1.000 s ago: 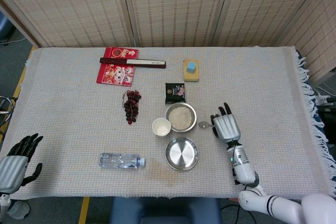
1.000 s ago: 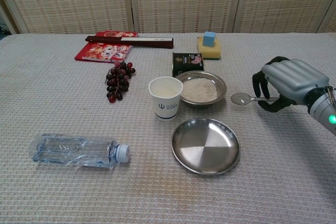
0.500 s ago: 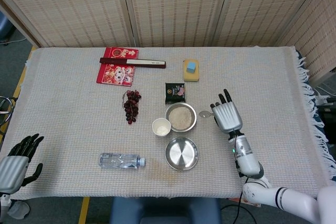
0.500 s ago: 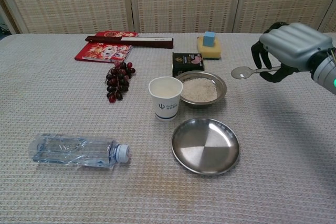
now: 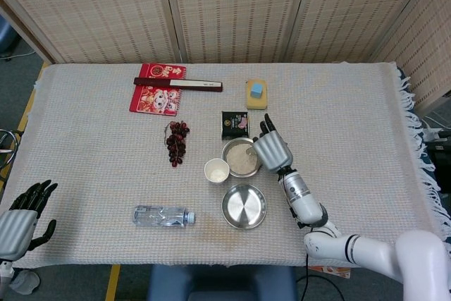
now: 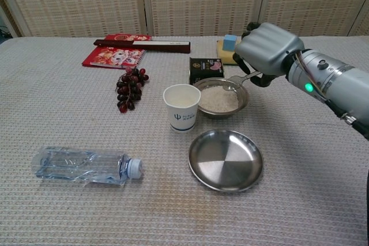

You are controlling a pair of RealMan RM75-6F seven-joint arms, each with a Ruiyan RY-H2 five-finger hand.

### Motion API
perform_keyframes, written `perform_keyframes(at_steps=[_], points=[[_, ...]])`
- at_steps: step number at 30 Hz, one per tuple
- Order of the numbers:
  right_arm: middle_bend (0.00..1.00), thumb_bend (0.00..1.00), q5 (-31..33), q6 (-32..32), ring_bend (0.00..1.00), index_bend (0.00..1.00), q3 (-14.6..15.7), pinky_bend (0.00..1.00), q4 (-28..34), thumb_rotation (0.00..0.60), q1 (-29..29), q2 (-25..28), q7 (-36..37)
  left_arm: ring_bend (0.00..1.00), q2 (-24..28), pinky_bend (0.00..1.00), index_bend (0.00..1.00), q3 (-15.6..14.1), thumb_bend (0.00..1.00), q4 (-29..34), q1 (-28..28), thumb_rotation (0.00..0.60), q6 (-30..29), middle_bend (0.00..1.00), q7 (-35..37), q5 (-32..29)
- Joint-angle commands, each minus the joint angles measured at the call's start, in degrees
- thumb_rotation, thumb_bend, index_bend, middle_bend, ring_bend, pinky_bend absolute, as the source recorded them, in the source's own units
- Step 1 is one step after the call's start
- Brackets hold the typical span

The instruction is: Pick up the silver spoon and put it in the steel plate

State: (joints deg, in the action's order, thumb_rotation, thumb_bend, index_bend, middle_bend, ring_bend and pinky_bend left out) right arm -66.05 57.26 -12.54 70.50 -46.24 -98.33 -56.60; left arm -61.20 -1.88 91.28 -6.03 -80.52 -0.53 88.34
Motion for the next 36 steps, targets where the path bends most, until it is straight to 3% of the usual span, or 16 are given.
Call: perform_keyframes(at_steps=[1, 18, 36], points=[[0.58, 0.35, 0.7, -0.5, 0.17, 0.96, 0.3, 0.09, -1.0, 0.600, -0.6, -1.1, -0.2, 0.00, 0.0, 0.16, 0.00, 0.0, 0.46, 0.1, 0.0, 0.600, 0.0, 0.00, 0.0, 0.1], [0.58, 0.35, 7.6, -4.8, 0.17, 0.96, -1.4, 0.09, -3.6, 0.600, -2.4, -3.4, 6.6, 0.00, 0.0, 0.16, 0.00, 0.1, 0.46, -0.1, 0.0, 0.600, 0.3, 0.00, 0.2, -0.3], [0.58, 0.35, 18.0, -10.1, 0.17, 0.97, -4.7, 0.09, -1.3, 0.600, -3.5, 0.8, 16.7, 0.00, 0.0, 0.16, 0.00, 0.3, 0.46, -0.3, -0.4, 0.600, 1.3, 0.00, 0.7, -1.2]])
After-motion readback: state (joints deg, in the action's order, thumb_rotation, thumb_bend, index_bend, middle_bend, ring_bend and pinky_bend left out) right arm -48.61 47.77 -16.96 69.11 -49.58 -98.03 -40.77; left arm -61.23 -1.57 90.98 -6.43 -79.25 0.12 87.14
